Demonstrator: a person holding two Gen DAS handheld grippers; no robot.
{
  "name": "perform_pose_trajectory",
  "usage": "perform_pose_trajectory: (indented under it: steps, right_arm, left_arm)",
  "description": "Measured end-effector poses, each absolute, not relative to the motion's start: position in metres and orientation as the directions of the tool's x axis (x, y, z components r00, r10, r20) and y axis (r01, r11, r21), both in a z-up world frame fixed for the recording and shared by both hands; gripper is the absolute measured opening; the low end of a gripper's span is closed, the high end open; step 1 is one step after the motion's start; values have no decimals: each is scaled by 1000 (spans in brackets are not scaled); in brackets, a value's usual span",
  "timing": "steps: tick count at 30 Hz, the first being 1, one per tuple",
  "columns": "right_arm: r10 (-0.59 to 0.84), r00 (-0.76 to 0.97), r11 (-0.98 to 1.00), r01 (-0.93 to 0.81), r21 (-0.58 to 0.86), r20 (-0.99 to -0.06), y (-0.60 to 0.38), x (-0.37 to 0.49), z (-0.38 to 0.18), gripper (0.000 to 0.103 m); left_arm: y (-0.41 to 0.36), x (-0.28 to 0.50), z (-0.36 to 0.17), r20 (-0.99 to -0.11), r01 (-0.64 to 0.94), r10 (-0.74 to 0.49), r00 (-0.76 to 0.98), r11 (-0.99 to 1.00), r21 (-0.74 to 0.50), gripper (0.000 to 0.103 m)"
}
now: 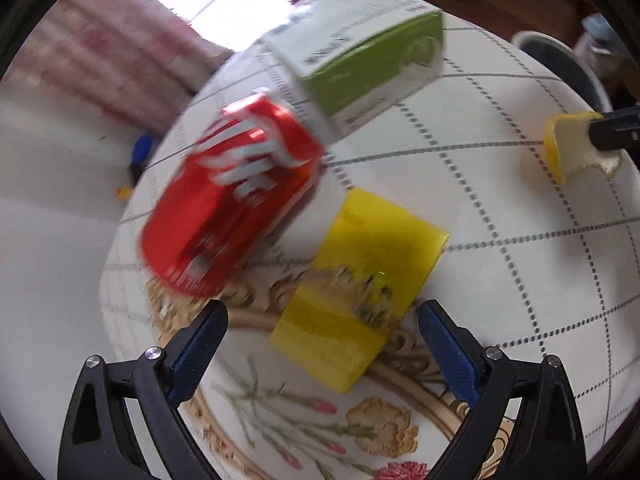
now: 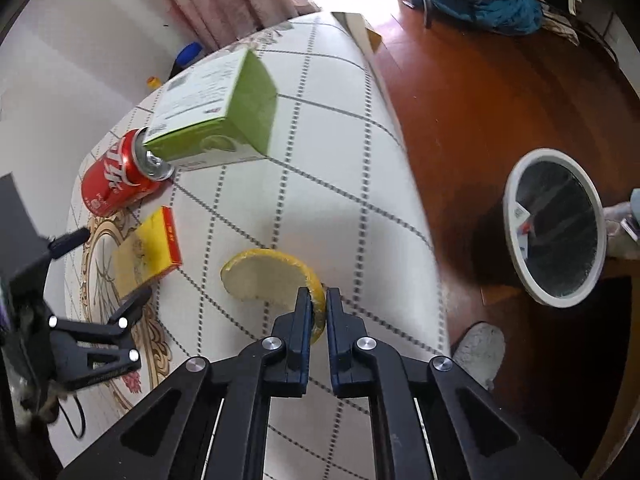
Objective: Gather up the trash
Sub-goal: 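Grasp the yellow card pack with the left gripper while the right grasps the bread slice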
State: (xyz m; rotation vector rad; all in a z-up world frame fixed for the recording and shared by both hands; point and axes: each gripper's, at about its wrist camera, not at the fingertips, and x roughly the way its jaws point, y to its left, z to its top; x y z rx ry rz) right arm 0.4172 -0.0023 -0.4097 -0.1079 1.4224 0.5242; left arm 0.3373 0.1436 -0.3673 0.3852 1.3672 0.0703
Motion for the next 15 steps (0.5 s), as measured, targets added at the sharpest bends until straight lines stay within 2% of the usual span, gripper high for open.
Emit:
perform_pose_trajectory:
  steps: [3,4,5,7,11,13,15]
  right_arm:
    - [273,41,886,-399,235,-961,-7,423,-413,7]
    - [276,35,887,-395,241,-961,-8,424,-415,7]
    - [277,30,887,-393,244,-960,-10,426,-415,7]
    - [282,22,889,-383,252,-959,-11,428,-417,7]
    - [291,10,890,-370,267,-957,-9,432,-418,7]
    - [294,10,888,-374,270,-956,-7,430,-417,7]
    - [299,5,885,-376,275,-954,-8,426,-415,7]
  left_arm:
    - [140,342,-364,-955,219,203,218,943,250,95]
    - [139,343,-364,-960,227,177,215,948,226,86]
    - [139,343,-363,-966,225,153,211,954,200,83]
    - [138,343,-361,-977,224,95,191,965,138,61]
    - [136,338,-359,-974,198,107,201,969,147,59]
    - [134,332,-355,-974,154,90,206,980,124,43]
    - [135,326,-349,-978,63,91,187,993,105,40]
